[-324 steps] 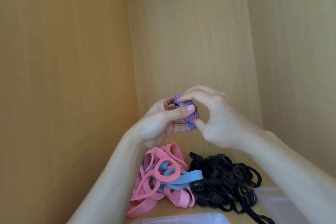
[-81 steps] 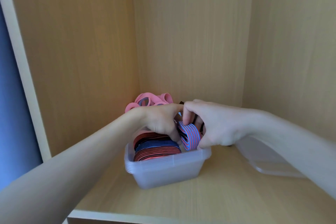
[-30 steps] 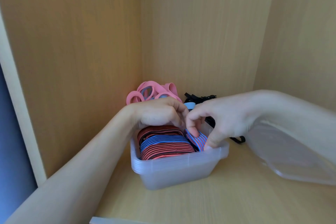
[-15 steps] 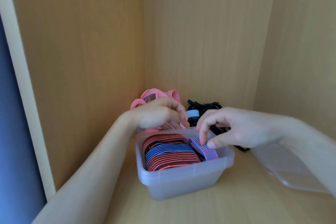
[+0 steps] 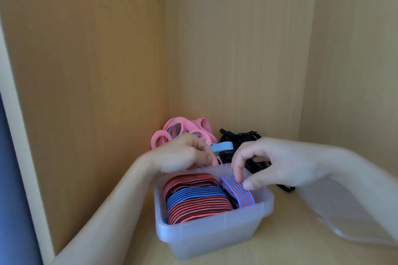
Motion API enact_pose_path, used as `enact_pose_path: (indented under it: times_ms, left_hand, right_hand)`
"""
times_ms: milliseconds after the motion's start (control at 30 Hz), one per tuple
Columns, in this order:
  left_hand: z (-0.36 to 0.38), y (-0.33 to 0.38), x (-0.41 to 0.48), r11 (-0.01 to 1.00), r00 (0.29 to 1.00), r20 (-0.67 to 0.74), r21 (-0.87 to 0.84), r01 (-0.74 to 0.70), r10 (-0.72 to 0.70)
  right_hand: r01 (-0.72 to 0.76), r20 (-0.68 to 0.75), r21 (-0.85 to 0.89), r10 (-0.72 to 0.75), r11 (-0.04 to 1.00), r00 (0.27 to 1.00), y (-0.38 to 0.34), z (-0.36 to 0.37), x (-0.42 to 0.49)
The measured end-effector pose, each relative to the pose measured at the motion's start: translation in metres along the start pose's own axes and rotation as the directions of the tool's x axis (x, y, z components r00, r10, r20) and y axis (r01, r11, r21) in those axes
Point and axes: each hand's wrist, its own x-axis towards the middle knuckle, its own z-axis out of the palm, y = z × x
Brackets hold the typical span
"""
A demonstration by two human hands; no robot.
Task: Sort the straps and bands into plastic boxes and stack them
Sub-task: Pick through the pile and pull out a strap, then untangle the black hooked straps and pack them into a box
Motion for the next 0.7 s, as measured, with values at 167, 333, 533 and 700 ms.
enact_pose_path:
  times_ms: [167,333,533,700]
  left_hand:
    - [-0.006,-0.002,-0.002,0.999,0.999,-0.033,-0.039,0.033,-0.034]
    - [-0.001,-0.004,-0.004,1.0,0.999,0.034,-0.017,0.025,-0.024]
    - [0.004,-0.002,-0.005,0.999,0.999,0.025,-0.016,-0.029,0.029]
    - [0.011,0.0,-0.005,0.996,0.996,0.018,-0.002,-0.089,0.089]
  right_hand:
    - [0.044,-0.081,0.136,-0.033,0.99,0.996,0.006,-0.009,-0.007]
    - [0.038,-0.214,0.121,-0.011,0.992,0.977,0.004,-0.007,-0.005]
    - [-0.041,-0.427,0.091,0.076,0.995,0.901,0.013,-0.013,0.004]
    - [-0.254,-0.53,-0.025,0.203,0.967,0.824,0.034,-0.019,-0.005]
